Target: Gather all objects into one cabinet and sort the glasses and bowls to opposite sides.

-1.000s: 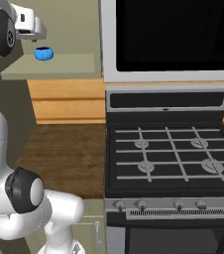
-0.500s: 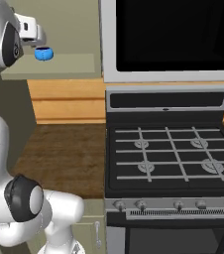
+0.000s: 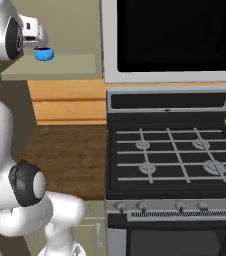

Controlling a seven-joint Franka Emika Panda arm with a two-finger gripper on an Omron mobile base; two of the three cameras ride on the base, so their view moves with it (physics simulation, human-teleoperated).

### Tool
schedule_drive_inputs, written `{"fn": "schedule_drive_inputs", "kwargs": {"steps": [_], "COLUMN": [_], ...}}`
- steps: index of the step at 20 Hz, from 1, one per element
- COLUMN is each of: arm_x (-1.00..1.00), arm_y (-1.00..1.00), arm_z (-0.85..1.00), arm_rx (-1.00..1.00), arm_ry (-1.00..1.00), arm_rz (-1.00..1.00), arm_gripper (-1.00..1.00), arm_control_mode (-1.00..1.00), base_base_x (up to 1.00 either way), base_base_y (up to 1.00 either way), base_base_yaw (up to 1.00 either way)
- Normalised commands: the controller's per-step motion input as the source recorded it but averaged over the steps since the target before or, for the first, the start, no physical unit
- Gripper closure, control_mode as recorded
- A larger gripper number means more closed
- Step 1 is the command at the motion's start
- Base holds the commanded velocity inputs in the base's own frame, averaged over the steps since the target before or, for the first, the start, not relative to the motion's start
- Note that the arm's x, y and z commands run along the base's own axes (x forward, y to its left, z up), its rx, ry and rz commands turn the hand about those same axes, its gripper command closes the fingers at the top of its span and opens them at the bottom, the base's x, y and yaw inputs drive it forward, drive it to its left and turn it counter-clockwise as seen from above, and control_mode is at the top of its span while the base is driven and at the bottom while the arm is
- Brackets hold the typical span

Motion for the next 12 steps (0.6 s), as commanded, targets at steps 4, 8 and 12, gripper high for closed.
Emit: {"fn": "schedule_drive_inputs", "kwargs": {"steps": [4, 8, 12], "arm_x": [0.03, 0.0, 0.0], "arm_y": [0.01, 0.1, 0.14], "arm_z": [0.02, -0.16, -0.28], "arm_rx": [-0.01, 0.0, -0.03], "arm_ry": [0.02, -0.17, -0.3], "arm_rz": [0.0, 0.0, 0.0], "arm_gripper": [-1.0, -1.0, -1.0], "arm_control_mode": [-1.0, -1.0, -1.0], "base_base_x": [0.0, 0.0, 0.0], "base_base_y": [0.0, 0.0, 0.0], "base_base_yaw": [0.0, 0.0, 0.0]}}
